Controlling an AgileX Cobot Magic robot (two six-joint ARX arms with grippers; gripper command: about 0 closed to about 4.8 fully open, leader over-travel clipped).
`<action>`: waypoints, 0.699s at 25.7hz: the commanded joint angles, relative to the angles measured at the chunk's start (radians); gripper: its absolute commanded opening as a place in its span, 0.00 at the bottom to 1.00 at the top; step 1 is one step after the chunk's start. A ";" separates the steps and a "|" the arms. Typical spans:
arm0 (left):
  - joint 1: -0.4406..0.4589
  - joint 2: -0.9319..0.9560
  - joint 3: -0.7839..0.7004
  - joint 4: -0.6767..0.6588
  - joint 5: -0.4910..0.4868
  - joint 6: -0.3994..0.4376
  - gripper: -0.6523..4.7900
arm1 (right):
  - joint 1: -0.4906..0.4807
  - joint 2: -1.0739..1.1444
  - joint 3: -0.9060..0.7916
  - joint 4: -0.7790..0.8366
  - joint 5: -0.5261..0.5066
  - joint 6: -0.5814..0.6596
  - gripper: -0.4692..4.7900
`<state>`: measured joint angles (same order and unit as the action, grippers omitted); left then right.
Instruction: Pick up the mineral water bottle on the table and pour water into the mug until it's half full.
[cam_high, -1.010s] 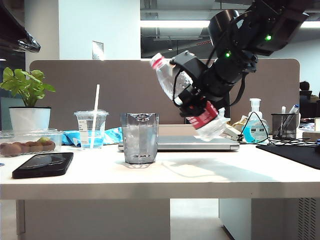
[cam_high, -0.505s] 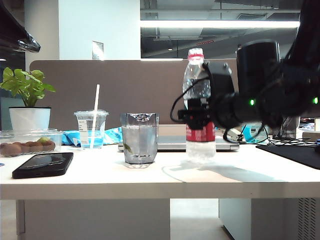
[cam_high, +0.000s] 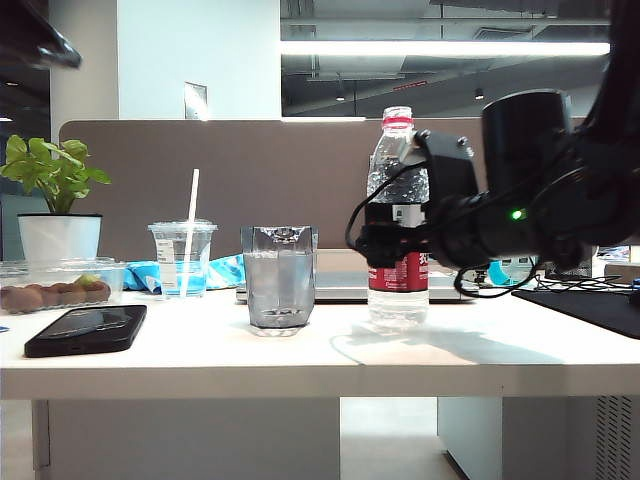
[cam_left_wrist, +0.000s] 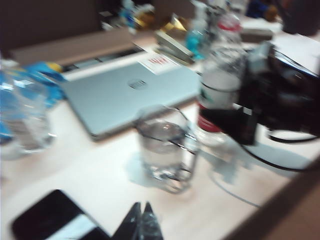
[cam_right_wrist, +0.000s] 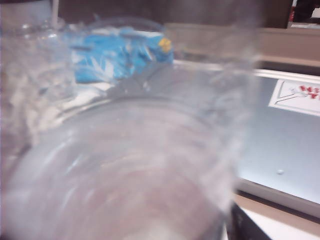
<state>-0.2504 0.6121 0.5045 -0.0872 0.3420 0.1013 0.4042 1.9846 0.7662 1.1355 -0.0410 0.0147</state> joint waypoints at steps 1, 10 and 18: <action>0.007 -0.071 0.006 0.002 -0.086 0.004 0.11 | 0.001 -0.065 -0.064 0.020 0.021 -0.027 1.00; 0.020 -0.415 0.006 -0.203 -0.103 0.003 0.11 | 0.002 -0.344 -0.307 0.021 0.020 -0.026 1.00; 0.020 -0.586 0.006 -0.372 -0.199 -0.004 0.11 | 0.002 -0.560 -0.464 0.022 0.019 -0.011 0.43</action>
<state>-0.2298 0.0345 0.5079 -0.4393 0.1841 0.1001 0.4042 1.4509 0.3141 1.1454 -0.0238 0.0006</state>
